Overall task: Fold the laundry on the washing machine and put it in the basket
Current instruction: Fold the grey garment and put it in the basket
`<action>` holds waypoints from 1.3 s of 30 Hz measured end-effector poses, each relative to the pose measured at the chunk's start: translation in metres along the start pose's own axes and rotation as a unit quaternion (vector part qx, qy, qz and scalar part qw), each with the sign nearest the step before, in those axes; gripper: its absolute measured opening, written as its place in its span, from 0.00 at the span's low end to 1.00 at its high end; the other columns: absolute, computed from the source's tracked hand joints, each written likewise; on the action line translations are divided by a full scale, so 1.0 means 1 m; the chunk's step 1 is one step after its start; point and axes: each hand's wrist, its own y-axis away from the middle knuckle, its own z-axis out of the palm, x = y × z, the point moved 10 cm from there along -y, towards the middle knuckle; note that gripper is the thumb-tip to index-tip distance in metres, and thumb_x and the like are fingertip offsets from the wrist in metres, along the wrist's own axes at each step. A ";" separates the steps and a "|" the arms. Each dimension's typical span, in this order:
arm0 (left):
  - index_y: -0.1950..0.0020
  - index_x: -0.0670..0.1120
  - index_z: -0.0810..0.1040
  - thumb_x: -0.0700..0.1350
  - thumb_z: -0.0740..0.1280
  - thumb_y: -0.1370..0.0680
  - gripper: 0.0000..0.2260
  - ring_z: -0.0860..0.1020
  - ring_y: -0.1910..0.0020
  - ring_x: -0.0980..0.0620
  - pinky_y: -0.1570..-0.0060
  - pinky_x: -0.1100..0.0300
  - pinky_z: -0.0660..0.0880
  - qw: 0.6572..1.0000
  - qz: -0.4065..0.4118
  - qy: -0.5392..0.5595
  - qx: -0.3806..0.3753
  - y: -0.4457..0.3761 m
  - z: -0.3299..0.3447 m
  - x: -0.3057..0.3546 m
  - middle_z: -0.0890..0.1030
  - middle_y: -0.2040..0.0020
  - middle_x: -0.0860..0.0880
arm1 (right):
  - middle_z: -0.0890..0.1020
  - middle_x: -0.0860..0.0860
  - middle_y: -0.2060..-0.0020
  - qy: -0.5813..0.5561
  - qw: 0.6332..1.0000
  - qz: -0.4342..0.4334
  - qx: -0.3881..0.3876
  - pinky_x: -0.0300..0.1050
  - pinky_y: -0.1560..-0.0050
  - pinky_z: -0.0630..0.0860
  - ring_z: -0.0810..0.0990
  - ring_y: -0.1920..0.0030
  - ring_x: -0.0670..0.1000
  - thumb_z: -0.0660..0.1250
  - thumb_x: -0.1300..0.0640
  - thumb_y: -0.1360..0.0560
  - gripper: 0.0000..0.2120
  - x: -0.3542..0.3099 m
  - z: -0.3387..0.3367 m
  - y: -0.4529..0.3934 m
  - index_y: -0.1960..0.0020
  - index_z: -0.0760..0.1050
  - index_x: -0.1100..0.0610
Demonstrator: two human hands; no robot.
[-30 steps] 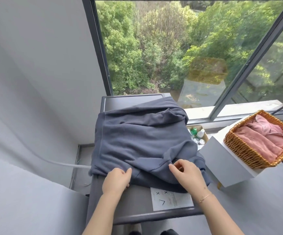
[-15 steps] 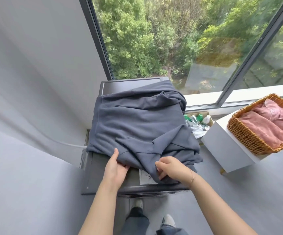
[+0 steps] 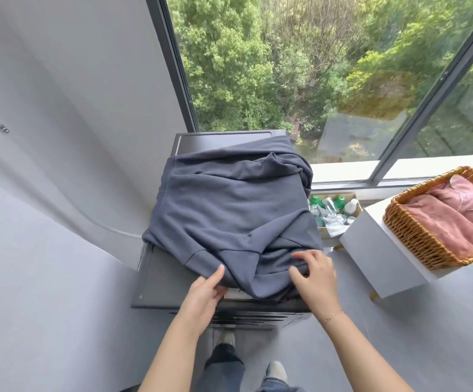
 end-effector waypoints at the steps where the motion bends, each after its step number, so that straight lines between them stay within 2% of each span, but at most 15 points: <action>1: 0.34 0.39 0.74 0.42 0.64 0.20 0.16 0.78 0.41 0.45 0.37 0.52 0.71 1.000 0.007 0.001 -0.007 0.001 0.007 -0.001 0.81 0.41 0.43 | 0.78 0.47 0.45 0.046 0.996 -0.064 -0.040 0.49 0.38 0.64 0.72 0.43 0.52 0.60 0.46 0.34 0.17 -0.010 0.011 0.003 0.52 0.82 0.48; 4: 0.35 0.38 0.74 0.42 0.61 0.19 0.14 0.79 0.42 0.45 0.41 0.53 0.76 0.999 0.039 0.023 -0.017 0.004 0.022 0.012 0.81 0.41 0.42 | 0.63 0.35 0.33 0.067 0.959 -0.129 -0.244 0.52 0.26 0.40 0.54 0.29 0.40 0.52 0.37 0.41 0.33 -0.019 0.052 0.024 0.39 0.76 0.42; 6: 0.36 0.38 0.74 0.41 0.61 0.19 0.13 0.81 0.47 0.47 0.49 0.56 0.80 0.998 0.058 0.031 -0.010 0.007 0.028 0.024 0.83 0.45 0.43 | 0.62 0.34 0.34 0.055 0.951 -0.140 -0.271 0.53 0.27 0.36 0.52 0.29 0.39 0.57 0.38 0.38 0.32 -0.015 0.058 0.030 0.36 0.72 0.44; 8: 0.37 0.38 0.74 0.41 0.61 0.19 0.12 0.81 0.50 0.49 0.53 0.57 0.81 0.996 0.080 0.025 -0.005 0.011 0.031 0.034 0.83 0.47 0.44 | 0.74 0.38 0.44 0.001 0.969 -0.145 -0.199 0.52 0.27 0.52 0.69 0.35 0.45 0.63 0.49 0.32 0.17 -0.022 0.040 0.026 0.44 0.77 0.50; 9: 0.37 0.38 0.74 0.41 0.62 0.19 0.12 0.82 0.50 0.49 0.54 0.57 0.81 0.996 0.091 0.022 -0.002 0.014 0.032 0.038 0.83 0.47 0.44 | 0.78 0.40 0.54 -0.034 0.978 -0.128 -0.159 0.45 0.35 0.64 0.76 0.45 0.48 0.64 0.56 0.30 0.08 -0.022 0.027 0.022 0.52 0.78 0.51; 11: 0.38 0.39 0.76 0.41 0.63 0.20 0.12 0.81 0.49 0.49 0.54 0.57 0.81 0.993 0.115 0.024 0.009 0.024 0.030 0.047 0.83 0.46 0.44 | 0.77 0.43 0.68 -0.069 0.984 -0.096 -0.136 0.40 0.58 0.69 0.76 0.60 0.48 0.65 0.58 0.26 0.10 -0.025 0.012 0.018 0.64 0.72 0.47; 12: 0.39 0.40 0.76 0.41 0.64 0.20 0.11 0.81 0.48 0.49 0.54 0.57 0.81 0.991 0.128 0.029 0.013 0.030 0.027 0.051 0.83 0.45 0.45 | 0.75 0.44 0.71 -0.061 0.982 -0.100 -0.148 0.42 0.63 0.69 0.74 0.63 0.46 0.66 0.55 0.25 0.12 -0.029 0.009 0.017 0.66 0.70 0.46; 16: 0.42 0.44 0.77 0.41 0.66 0.22 0.09 0.82 0.60 0.55 0.62 0.62 0.79 0.983 0.163 0.072 0.054 0.045 -0.009 0.059 0.84 0.52 0.49 | 0.73 0.46 0.67 -0.236 0.923 -0.066 -0.297 0.45 0.61 0.66 0.69 0.62 0.42 0.64 0.46 0.24 0.19 -0.065 0.020 0.049 0.58 0.75 0.64; 18: 0.40 0.43 0.77 0.42 0.66 0.22 0.12 0.81 0.56 0.53 0.57 0.61 0.77 0.980 0.157 0.089 0.081 0.048 -0.032 0.058 0.83 0.49 0.47 | 0.78 0.43 0.61 -0.271 0.864 0.008 -0.425 0.39 0.56 0.70 0.74 0.59 0.41 0.63 0.49 0.21 0.14 -0.070 0.047 0.081 0.52 0.78 0.60; 20: 0.47 0.44 0.78 0.44 0.65 0.22 0.06 0.81 0.61 0.54 0.60 0.61 0.74 0.982 0.122 0.103 0.100 0.049 -0.051 0.048 0.84 0.57 0.49 | 0.81 0.39 0.57 -0.207 0.841 0.040 -0.499 0.34 0.53 0.74 0.78 0.57 0.38 0.66 0.47 0.23 0.11 -0.058 0.068 0.111 0.47 0.79 0.52; 23: 0.60 0.46 0.76 0.44 0.63 0.22 0.08 0.78 0.66 0.51 0.60 0.58 0.72 0.984 0.061 0.127 0.111 0.047 -0.065 0.027 0.81 0.70 0.50 | 0.81 0.44 0.52 -0.151 0.881 0.064 -0.444 0.33 0.48 0.73 0.79 0.52 0.40 0.69 0.50 0.26 0.14 -0.030 0.074 0.105 0.43 0.78 0.54; 29: 0.38 0.43 0.77 0.50 0.64 0.21 0.15 0.79 0.42 0.45 0.38 0.48 0.72 0.987 0.041 0.071 0.138 0.033 -0.065 0.035 0.82 0.43 0.45 | 0.82 0.55 0.60 -0.319 0.879 0.256 -0.245 0.40 0.58 0.79 0.80 0.62 0.50 0.64 0.62 0.23 0.05 0.020 0.049 0.046 0.53 0.79 0.61; 33: 0.42 0.42 0.79 0.52 0.71 0.26 0.17 0.81 0.48 0.45 0.53 0.51 0.76 0.991 -0.041 0.009 0.127 0.025 -0.055 0.029 0.83 0.46 0.43 | 0.81 0.60 0.60 -0.395 0.846 0.315 -0.169 0.39 0.67 0.81 0.81 0.62 0.55 0.61 0.62 0.22 0.07 0.038 0.040 0.019 0.50 0.75 0.65; 36: 0.40 0.42 0.78 0.48 0.71 0.26 0.17 0.82 0.52 0.45 0.57 0.53 0.76 0.993 -0.019 -0.024 0.112 0.026 -0.053 0.056 0.84 0.49 0.42 | 0.81 0.63 0.56 -0.451 0.812 0.333 -0.160 0.41 0.67 0.81 0.82 0.58 0.58 0.60 0.57 0.20 0.13 0.038 0.046 0.006 0.45 0.71 0.68; 39: 0.45 0.48 0.80 0.52 0.70 0.26 0.13 0.82 0.55 0.47 0.56 0.53 0.76 0.994 0.005 -0.007 0.111 0.036 -0.063 0.085 0.86 0.58 0.47 | 0.80 0.63 0.57 -0.463 0.799 0.347 -0.164 0.41 0.68 0.81 0.82 0.59 0.58 0.60 0.51 0.20 0.18 0.031 0.056 -0.004 0.44 0.70 0.67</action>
